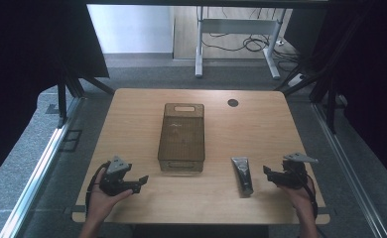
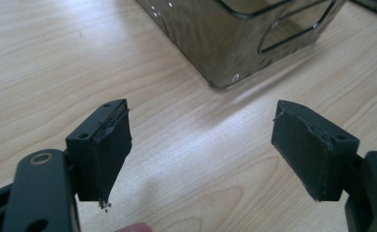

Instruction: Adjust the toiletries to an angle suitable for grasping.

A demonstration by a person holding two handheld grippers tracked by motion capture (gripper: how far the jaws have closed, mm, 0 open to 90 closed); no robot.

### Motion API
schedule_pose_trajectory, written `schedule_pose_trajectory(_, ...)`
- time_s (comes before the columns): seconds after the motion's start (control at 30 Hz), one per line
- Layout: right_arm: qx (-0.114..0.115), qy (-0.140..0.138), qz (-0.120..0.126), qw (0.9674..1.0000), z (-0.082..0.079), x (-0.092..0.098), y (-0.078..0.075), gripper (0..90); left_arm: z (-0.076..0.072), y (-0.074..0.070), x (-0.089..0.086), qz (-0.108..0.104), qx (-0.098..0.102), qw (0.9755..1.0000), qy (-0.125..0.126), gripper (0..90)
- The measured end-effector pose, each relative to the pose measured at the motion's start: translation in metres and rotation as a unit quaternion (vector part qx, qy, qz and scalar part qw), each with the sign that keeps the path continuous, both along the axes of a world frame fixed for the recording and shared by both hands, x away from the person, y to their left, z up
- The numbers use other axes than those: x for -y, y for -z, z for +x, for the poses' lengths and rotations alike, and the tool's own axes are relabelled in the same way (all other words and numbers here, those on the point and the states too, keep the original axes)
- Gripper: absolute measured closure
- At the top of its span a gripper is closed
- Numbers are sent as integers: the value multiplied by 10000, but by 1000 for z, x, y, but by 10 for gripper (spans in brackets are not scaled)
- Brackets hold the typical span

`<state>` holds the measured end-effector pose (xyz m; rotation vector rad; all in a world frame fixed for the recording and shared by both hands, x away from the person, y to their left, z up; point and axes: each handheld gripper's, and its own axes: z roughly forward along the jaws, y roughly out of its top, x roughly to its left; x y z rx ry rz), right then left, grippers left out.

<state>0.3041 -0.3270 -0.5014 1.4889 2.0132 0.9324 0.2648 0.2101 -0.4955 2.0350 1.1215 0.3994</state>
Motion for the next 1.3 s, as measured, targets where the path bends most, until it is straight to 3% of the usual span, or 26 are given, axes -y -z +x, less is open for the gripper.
schedule_pose_trajectory(0.13, 40, -48, 104, 9999, -2, 2, -2, 240, 1, 0, -1, -31, -39, 10000, 32, 220)
schedule_pose_trajectory(0.27, -47, -176, 15, 9998, -1, 2, 4, 309, 2, 0, -4, -62, -74, 10000, 8, 219)
schedule_pose_trajectory(0.5, -105, -239, 77, 9996, -5, 2, 5, 320, 2, -3, -4, -103, -63, 9999, 35, 218)
schedule_pose_trajectory(0.53, -172, -158, 206, 9995, -5, 2, 5, 330, 1, -4, -3, -102, -46, 9999, 63, 217)
schedule_pose_trajectory(0.63, -165, -121, 294, 9994, -6, 3, 5, 344, 0, -5, -1, -111, -24, 9999, 88, 217)
schedule_pose_trajectory(0.8, -143, -137, 221, 9996, -7, 5, 5, 366, 0, -4, -1, -89, -72, 9999, 81, 216)
schedule_pose_trajectory(0.97, -155, -124, 311, 9993, -6, 7, 4, 393, -4, -9, 2, -86, -10, 9998, 161, 213)
schedule_pose_trajectory(1.13, -395, -167, 485, 9979, -3, 5, 9, 432, -4, -9, 3, -66, -14, 9999, 157, 214)
schedule_pose_trajectory(1.3, -343, -303, 368, 9983, -3, 1, 5, 467, -4, -6, 1, -90, -26, 9999, 145, 214)
